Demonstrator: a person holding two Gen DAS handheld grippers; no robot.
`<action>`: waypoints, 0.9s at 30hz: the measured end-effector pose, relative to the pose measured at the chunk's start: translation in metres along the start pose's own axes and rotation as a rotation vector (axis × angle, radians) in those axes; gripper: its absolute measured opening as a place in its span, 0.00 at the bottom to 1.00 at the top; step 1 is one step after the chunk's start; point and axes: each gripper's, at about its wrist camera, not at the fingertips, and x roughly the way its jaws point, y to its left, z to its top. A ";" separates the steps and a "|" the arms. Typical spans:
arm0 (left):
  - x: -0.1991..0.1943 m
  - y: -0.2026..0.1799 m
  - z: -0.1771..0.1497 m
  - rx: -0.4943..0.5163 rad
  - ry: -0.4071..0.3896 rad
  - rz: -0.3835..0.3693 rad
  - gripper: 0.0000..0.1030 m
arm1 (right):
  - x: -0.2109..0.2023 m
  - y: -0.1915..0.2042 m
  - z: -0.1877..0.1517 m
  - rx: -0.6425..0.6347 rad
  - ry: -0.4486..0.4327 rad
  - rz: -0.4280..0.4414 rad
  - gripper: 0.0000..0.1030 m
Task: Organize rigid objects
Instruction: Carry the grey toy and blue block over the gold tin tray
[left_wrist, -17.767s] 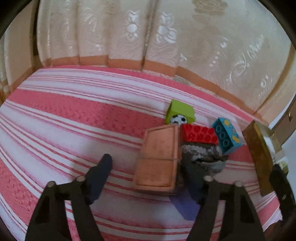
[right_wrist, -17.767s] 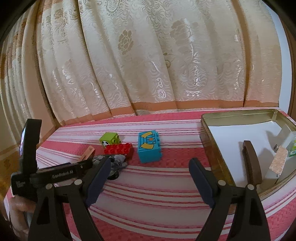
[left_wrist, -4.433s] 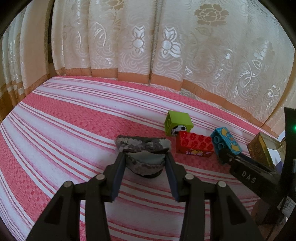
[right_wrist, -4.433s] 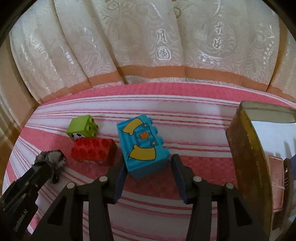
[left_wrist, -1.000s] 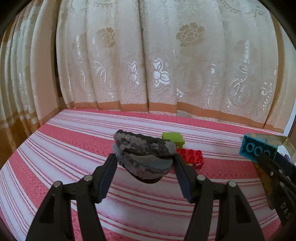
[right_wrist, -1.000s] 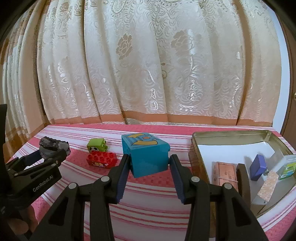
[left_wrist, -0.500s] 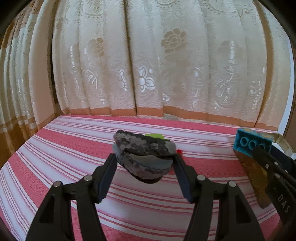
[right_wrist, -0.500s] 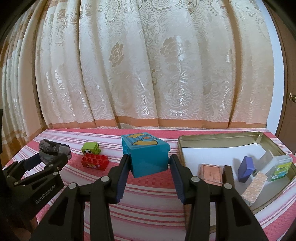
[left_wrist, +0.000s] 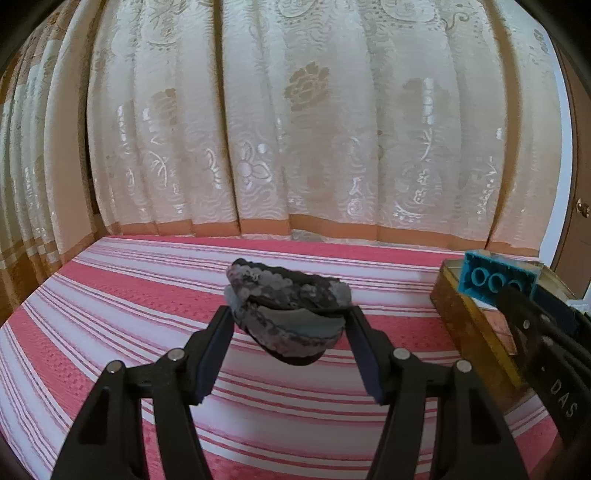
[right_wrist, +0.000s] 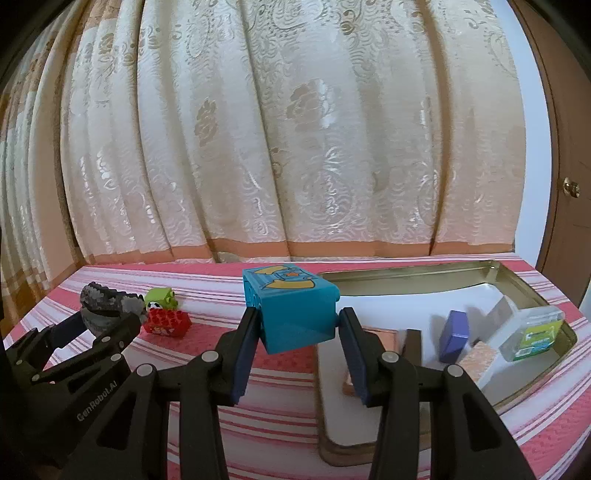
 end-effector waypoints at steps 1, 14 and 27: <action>-0.001 -0.003 0.000 0.002 -0.001 -0.002 0.60 | -0.001 -0.003 0.000 0.002 -0.003 -0.003 0.46; -0.009 -0.040 -0.003 0.023 -0.017 -0.027 0.60 | -0.013 -0.035 0.002 0.031 -0.028 -0.033 0.46; -0.014 -0.069 -0.003 0.044 -0.032 -0.047 0.60 | -0.021 -0.072 0.002 0.067 -0.042 -0.062 0.46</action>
